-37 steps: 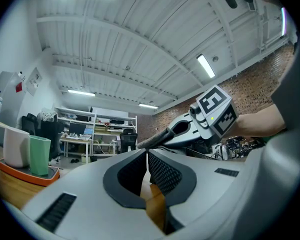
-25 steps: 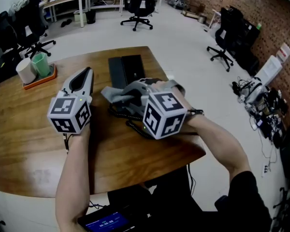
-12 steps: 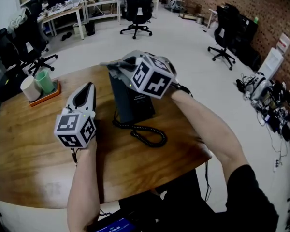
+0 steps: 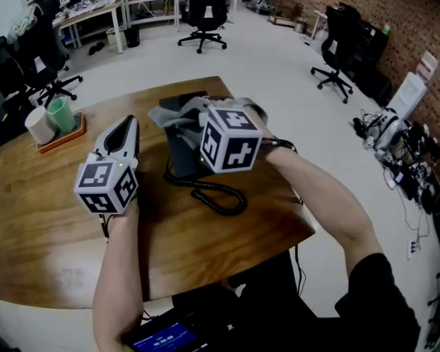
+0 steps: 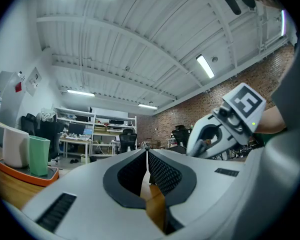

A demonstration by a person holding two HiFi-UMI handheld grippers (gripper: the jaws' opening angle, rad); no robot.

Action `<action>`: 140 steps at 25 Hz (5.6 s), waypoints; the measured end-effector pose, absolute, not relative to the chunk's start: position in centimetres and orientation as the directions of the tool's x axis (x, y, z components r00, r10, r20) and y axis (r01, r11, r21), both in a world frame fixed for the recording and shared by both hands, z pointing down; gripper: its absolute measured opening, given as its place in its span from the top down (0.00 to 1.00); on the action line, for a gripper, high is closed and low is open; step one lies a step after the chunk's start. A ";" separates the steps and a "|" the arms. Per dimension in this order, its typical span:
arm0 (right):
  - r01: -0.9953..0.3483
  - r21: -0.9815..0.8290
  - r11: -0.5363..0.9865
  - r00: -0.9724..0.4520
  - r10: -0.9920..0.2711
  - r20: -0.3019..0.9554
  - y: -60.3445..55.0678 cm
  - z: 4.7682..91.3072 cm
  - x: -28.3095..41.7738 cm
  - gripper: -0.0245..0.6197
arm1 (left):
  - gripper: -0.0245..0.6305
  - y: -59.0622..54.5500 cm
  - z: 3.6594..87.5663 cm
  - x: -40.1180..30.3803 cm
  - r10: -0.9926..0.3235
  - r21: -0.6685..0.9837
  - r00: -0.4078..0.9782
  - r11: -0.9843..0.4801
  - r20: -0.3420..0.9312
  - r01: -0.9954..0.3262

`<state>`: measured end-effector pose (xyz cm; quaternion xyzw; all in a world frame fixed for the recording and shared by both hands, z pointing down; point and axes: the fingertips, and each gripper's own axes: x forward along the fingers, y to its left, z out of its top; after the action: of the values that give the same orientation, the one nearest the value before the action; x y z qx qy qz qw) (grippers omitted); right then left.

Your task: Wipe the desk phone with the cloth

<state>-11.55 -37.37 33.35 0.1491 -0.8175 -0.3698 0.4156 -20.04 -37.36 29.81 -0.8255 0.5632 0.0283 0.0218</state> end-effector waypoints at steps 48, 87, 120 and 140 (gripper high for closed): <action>0.090 0.682 0.726 -0.612 -0.500 0.612 -34.6 32.9 -8.3 0.92 | 0.96 -37.4 29.8 -20.2 -0.927 -0.004 0.367 -0.368 -0.074 -0.930; -0.234 0.719 0.655 -0.517 -0.710 0.479 -46.0 30.4 -10.2 0.92 | 0.96 -37.3 29.8 -19.8 -0.926 -0.003 0.370 -0.371 -0.077 -0.929; -0.048 0.745 0.665 -0.494 -0.664 0.561 -43.0 32.1 -7.6 0.92 | 0.96 -37.3 29.7 -20.0 -0.927 -0.007 0.368 -0.369 -0.075 -0.930; 0.002 0.732 0.682 -0.550 -0.610 0.570 -38.1 31.9 -4.9 0.92 | 0.96 -37.5 29.9 -20.1 -0.927 -0.006 0.368 -0.369 -0.074 -0.930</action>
<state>-4.86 -38.12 31.85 0.1884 -0.8071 -0.3517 0.4351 -20.13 -37.51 29.90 -0.8268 0.5613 0.0290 0.0232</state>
